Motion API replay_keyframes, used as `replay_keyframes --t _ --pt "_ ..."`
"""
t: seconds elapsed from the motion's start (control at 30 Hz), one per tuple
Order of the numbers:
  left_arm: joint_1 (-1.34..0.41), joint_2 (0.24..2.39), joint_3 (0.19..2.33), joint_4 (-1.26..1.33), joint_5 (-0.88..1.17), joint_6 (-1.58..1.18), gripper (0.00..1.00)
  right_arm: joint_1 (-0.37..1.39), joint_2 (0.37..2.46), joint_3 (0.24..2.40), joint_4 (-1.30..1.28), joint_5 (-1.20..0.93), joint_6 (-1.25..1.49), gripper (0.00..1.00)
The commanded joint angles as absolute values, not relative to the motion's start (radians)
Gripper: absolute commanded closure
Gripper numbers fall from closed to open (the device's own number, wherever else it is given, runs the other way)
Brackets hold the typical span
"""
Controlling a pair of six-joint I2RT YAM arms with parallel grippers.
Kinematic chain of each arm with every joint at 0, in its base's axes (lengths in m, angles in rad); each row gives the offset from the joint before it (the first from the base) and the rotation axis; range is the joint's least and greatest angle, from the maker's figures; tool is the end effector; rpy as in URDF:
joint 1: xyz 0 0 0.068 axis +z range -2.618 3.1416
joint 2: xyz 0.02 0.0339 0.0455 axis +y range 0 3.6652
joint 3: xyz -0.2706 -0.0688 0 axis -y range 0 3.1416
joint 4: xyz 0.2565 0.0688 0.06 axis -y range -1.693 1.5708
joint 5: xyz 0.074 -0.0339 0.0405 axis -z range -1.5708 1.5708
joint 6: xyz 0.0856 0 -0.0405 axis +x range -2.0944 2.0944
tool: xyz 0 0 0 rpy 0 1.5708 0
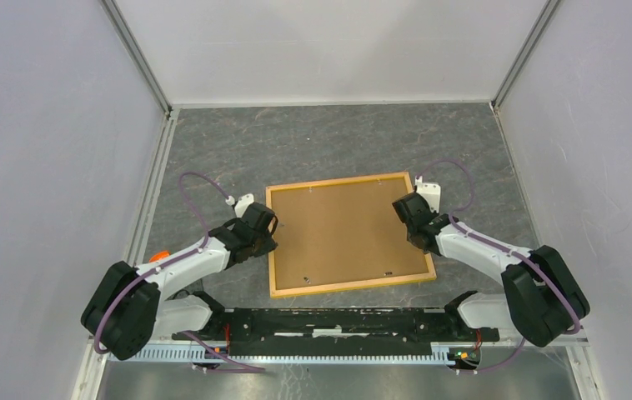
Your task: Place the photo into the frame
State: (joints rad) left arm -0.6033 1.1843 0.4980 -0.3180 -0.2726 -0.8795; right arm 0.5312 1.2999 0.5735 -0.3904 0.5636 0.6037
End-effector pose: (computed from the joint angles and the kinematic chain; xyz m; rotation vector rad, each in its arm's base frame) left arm 0.2094 -0.1163 0.1160 -0.4492 2.4967 -0.2419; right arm 0.2330 0.0839 0.1172 0.2526 2.4428 -0.2940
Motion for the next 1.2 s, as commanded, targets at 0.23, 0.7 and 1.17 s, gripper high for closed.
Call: replay_keyframes --t 0.23,0.7,1.17 --pt "-0.6 1.177 0.479 -0.344 -0.267 -0.928 0.97 0.549 1.367 0.553 -0.468 0.389 0.595 0.7" --pt "-0.601 1.039 0.351 -0.23 0.021 -0.913 0.83 0.45 1.548 0.671 0.022 0.19 0.349 0.34" --pt "-0.886 0.918 0.299 0.026 0.148 -0.905 0.42 0.477 2.001 1.414 -0.136 -0.151 0.133 0.18"
